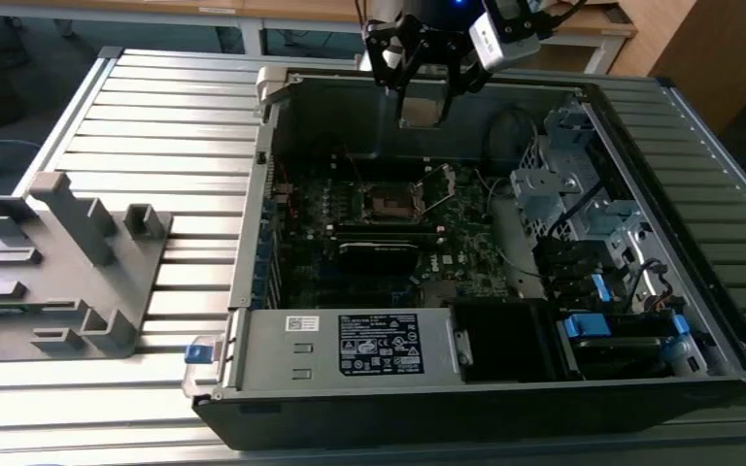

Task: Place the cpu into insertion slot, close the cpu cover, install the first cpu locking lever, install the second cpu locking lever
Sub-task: 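Place the cpu into insertion slot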

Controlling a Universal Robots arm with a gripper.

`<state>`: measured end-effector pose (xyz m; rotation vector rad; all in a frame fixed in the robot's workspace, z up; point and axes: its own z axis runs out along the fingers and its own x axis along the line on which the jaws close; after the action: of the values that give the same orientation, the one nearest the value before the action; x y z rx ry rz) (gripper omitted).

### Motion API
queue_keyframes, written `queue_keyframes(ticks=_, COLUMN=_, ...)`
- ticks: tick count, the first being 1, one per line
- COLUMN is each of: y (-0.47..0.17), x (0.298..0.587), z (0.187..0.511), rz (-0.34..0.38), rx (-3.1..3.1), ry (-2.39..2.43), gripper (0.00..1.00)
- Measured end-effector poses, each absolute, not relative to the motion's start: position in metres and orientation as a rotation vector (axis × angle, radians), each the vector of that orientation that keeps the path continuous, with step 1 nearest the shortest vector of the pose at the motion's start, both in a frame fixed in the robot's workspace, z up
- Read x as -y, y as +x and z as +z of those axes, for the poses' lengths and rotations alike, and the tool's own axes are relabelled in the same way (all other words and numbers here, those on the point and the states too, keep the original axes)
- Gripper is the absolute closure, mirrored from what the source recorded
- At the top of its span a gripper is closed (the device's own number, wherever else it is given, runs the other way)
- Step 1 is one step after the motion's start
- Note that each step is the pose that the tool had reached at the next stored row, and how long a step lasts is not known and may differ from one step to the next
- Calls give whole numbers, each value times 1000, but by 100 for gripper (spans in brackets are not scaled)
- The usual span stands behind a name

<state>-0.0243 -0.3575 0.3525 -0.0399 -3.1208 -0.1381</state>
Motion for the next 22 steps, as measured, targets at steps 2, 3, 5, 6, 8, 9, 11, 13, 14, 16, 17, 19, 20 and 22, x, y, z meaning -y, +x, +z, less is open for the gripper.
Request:
queue_keyframes(ticks=2, y=-24, x=358, z=352, rz=-138, rx=3121, ry=-40, gripper=46)
queue_keyframes(ticks=3, y=-24, x=358, z=352, rz=-138, rx=3121, ry=-40, gripper=46)
queue_keyframes(ticks=5, y=-25, x=358, z=350, rz=-139, rx=3121, ry=-40, gripper=46)
queue_keyframes(ticks=6, y=-25, x=358, z=349, rz=-138, rx=3121, ry=-40, gripper=46)
queue_keyframes(ticks=8, y=-25, x=358, z=345, rz=-138, rx=3122, ry=-40, gripper=46)
queue_keyframes(ticks=9, y=-26, x=358, z=343, rz=-137, rx=3122, ry=-40, gripper=46)
queue_keyframes(ticks=11, y=-27, x=358, z=340, rz=-136, rx=3122, ry=-40, gripper=46)
queue_keyframes(ticks=13, y=-29, x=358, z=337, rz=-135, rx=3122, ry=-40, gripper=46)
queue_keyframes(ticks=14, y=-29, x=358, z=335, rz=-135, rx=3122, ry=-40, gripper=46)
queue_keyframes(ticks=16, y=-30, x=358, z=332, rz=-134, rx=3122, ry=-40, gripper=46)
queue_keyframes(ticks=17, y=-30, x=358, z=330, rz=-133, rx=3122, ry=-40, gripper=46)
queue_keyframes(ticks=19, y=-31, x=358, z=327, rz=-133, rx=3122, ry=-40, gripper=46)
queue_keyframes(ticks=20, y=-31, x=358, z=327, rz=-132, rx=3122, ry=-40, gripper=46)
queue_keyframes(ticks=22, y=-31, x=358, z=327, rz=-132, rx=3122, ry=-40, gripper=46)
